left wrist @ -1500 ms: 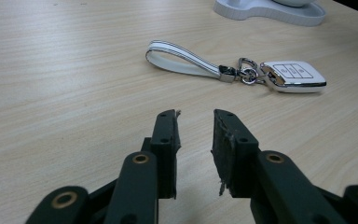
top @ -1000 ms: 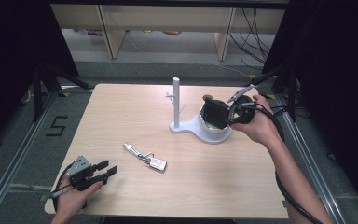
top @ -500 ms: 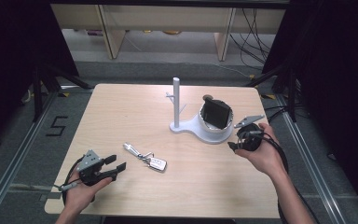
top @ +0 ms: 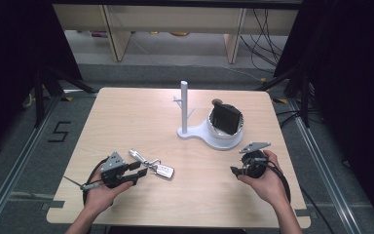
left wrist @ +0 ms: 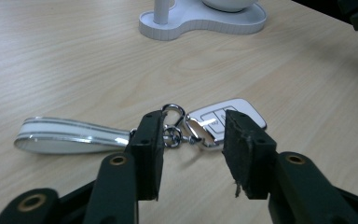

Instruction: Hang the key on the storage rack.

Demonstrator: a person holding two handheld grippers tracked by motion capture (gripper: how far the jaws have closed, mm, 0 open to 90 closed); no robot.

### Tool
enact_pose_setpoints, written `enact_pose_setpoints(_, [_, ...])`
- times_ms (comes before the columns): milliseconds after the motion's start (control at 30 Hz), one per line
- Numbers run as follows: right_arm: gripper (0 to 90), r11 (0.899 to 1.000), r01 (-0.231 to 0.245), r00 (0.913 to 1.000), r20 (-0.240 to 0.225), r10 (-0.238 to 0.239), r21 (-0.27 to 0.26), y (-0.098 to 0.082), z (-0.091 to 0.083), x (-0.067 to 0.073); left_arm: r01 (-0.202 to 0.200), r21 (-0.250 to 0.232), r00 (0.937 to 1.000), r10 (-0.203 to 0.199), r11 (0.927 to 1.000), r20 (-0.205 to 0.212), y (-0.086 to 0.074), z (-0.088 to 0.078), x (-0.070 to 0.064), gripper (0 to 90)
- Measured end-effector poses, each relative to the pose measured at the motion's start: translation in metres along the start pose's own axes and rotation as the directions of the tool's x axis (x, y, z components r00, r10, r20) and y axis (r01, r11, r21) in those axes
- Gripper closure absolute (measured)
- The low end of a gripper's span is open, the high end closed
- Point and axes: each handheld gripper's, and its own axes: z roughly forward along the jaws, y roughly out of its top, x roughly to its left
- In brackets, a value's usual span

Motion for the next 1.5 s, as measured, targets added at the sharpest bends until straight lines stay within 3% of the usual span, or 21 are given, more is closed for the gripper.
enact_pose_setpoints(267, [43.7, 0.999, -0.035, 0.9993, -0.016, 0.035, -0.022, -0.015, 0.011, 0.007, -0.003, 0.087, 1.0, 0.003, 0.9962, 0.01, 0.015, 0.037, 0.01, 64.7])
enact_pose_setpoints(367, [43.5, 0.999, -0.03, 0.9993, -0.025, 0.03, -0.03, -0.018, 0.014, 0.009, -0.006, 0.121, 0.9999, 0.005, 0.9927, 0.012, 0.017, 0.044, 0.013, 66.1])
enact_pose_setpoints(433, [43.5, 0.998, -0.058, 0.9979, -0.031, 0.057, -0.021, -0.019, 0.014, 0.012, -0.011, 0.135, 0.9999, 0.01, 0.9907, 0.01, 0.017, 0.049, 0.014, 66.7])
enact_pose_setpoints(467, [43.4, 0.998, -0.062, 0.9976, -0.033, 0.061, -0.028, -0.02, 0.014, 0.012, -0.033, 0.167, 0.9993, 0.03, 0.9854, 0.02, 0.018, 0.049, 0.016, 66.8])
enact_pose_setpoints(533, [43.3, 0.998, -0.06, 0.9977, -0.034, 0.059, -0.023, -0.021, 0.013, 0.012, -0.009, 0.166, 0.9999, 0.006, 0.9861, 0.014, 0.017, 0.053, 0.015, 66.8])
enact_pose_setpoints(600, [43.1, 0.998, -0.059, 0.9977, -0.035, 0.059, -0.024, -0.022, 0.012, 0.011, -0.037, 0.203, 0.9993, 0.035, 0.9784, 0.01, 0.017, 0.053, 0.017, 66.7])
enact_pose_setpoints(700, [42.9, 0.997, -0.071, 0.997, -0.034, 0.07, -0.028, -0.023, 0.011, 0.01, -0.03, 0.208, 0.9995, 0.032, 0.9777, -0.005, 0.016, 0.056, 0.017, 66.0])
enact_pose_setpoints(1000, [42.4, 0.996, -0.084, 0.9956, -0.044, 0.083, -0.029, -0.027, 0.015, 0.014, -0.045, 0.268, 0.9986, 0.051, 0.9624, -0.016, 0.019, 0.058, 0.014, 64.4])
enact_pose_setpoints(1200, [42.0, 0.997, -0.076, 0.9963, -0.042, 0.075, -0.027, -0.026, 0.014, 0.014, -0.059, 0.323, 0.9969, 0.073, 0.9447, -0.031, 0.024, 0.056, 0.01, 62.8])
enact_pose_setpoints(1267, [41.7, 0.996, -0.087, 0.9953, -0.046, 0.086, -0.023, -0.025, 0.013, 0.015, -0.072, 0.356, 0.996, 0.086, 0.9318, -0.024, 0.027, 0.055, 0.009, 63.1])
enact_pose_setpoints(1367, [41.6, 0.997, -0.075, 0.9962, -0.047, 0.074, -0.017, -0.025, 0.011, 0.014, -0.068, 0.375, 0.9964, 0.082, 0.9244, -0.022, 0.033, 0.054, 0.007, 63.0])
enact_pose_setpoints(1433, [41.7, 0.996, -0.088, 0.9952, -0.046, 0.087, -0.022, -0.025, 0.011, 0.014, -0.088, 0.403, 0.9947, 0.102, 0.9108, -0.014, 0.036, 0.053, 0.007, 62.6])
enact_pose_setpoints(1467, [41.7, 0.996, -0.089, 0.995, -0.048, 0.088, -0.019, -0.026, 0.011, 0.014, -0.082, 0.41, 0.9949, 0.099, 0.9085, -0.021, 0.036, 0.054, 0.006, 62.6])
enact_pose_setpoints(1500, [41.6, 0.996, -0.088, 0.9951, -0.047, 0.087, -0.019, -0.026, 0.011, 0.014, -0.091, 0.429, 0.9939, 0.109, 0.8989, -0.017, 0.037, 0.054, 0.006, 62.2])
